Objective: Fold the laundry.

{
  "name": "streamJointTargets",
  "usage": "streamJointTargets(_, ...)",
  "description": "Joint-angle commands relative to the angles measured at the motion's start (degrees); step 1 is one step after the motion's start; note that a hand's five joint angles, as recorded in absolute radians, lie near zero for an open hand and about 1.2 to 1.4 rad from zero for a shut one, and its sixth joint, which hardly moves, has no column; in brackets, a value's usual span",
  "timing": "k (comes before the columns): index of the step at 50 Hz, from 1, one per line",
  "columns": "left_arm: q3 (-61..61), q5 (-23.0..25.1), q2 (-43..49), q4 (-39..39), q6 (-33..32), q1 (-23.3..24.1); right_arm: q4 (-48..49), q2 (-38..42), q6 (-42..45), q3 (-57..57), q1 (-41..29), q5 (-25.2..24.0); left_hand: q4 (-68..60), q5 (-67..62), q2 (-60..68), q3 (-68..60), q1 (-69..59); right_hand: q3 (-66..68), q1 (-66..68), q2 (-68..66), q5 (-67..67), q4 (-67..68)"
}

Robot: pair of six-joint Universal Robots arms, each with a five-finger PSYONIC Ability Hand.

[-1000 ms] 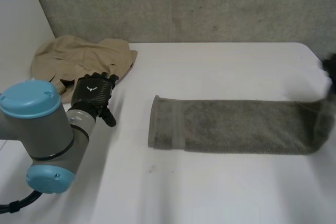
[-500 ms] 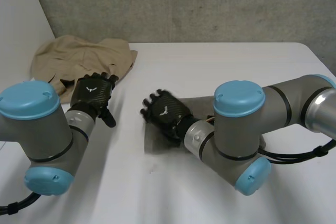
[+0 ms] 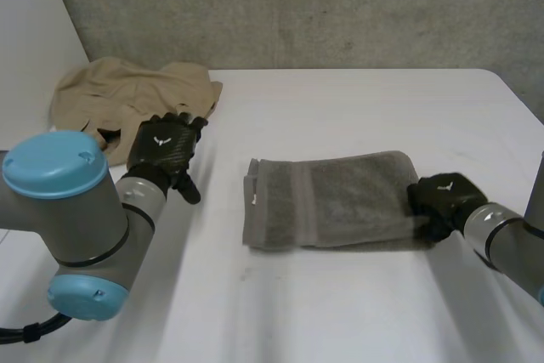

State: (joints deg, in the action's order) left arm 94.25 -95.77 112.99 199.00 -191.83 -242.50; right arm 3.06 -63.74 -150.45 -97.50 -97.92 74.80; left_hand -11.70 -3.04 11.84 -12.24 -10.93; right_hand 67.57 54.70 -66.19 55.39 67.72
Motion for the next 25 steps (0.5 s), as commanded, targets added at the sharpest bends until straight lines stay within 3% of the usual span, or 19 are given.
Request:
streamJointTargets(1,-1.78,-0.12,-4.79,-0.54,-0.04,1.76,4.42,-1.9,2.27,8.09,-6.89,6.76,0.98,2.32,-1.12,1.52,0.21,12.43,25.3,-13.81,14.61,12.28)
streamJointTargets(4,-3.54,-0.21,-6.55,-0.63,0.05,1.77,2.49,-2.18,2.44,13.02,-13.33,6.85,0.98,2.32,-1.12,1.52,0.21,12.43,25.3,-13.81,14.61,12.28)
streamJointTargets(11,-7.67,-0.56,-6.99,-1.42,1.27,1.59,-2.62,6.87,4.19,23.66,-32.22,5.63,0.14,1.48,-0.28,0.68,-0.63,12.43,25.3,-13.81,14.61,12.28)
streamJointTargets(13,-8.55,-0.47,-6.64,-2.12,2.07,1.59,-2.79,7.93,5.42,24.54,-34.52,5.36,0.14,1.48,-0.28,0.68,-0.63,12.43,25.3,-13.81,14.61,12.28)
streamJointTargets(14,-8.9,-0.56,-6.47,-2.39,2.42,1.76,-2.97,8.98,5.6,24.98,-35.83,5.53,0.14,1.48,-0.28,0.68,-0.63,4.16,17.03,-5.54,6.34,4.01)
streamJointTargets(17,-10.31,-0.56,-5.41,-3.35,4.35,1.77,-3.06,8.9,4.91,25.08,-35.5,5.98,-0.19,1.14,0.06,0.34,-0.96,-49.89,-37.02,48.51,-47.71,-50.04)
streamJointTargets(18,-10.66,-0.47,-4.8,-3.62,5.05,1.77,-2.8,8.29,2.64,24.55,-34.63,5.89,-0.2,1.14,0.06,0.34,-0.96,-57.57,-44.7,56.19,-55.39,-57.72)
streamJointTargets(21,-12.68,-0.3,-1.81,-5.02,7.69,2.55,-2.97,6.8,-3.77,24.2,-32.08,5.97,-0.87,0.47,0.73,-0.33,-1.64,-57.57,-44.7,56.19,-55.39,-57.72)
streamJointTargets(25,-16.28,0.05,2.41,-7.39,9.54,7.03,-3.32,3.28,-16.61,23.67,-21.8,5.54,-1.54,-0.2,1.4,-1.01,-2.31,-57.57,-44.7,56.19,-55.39,-57.72)
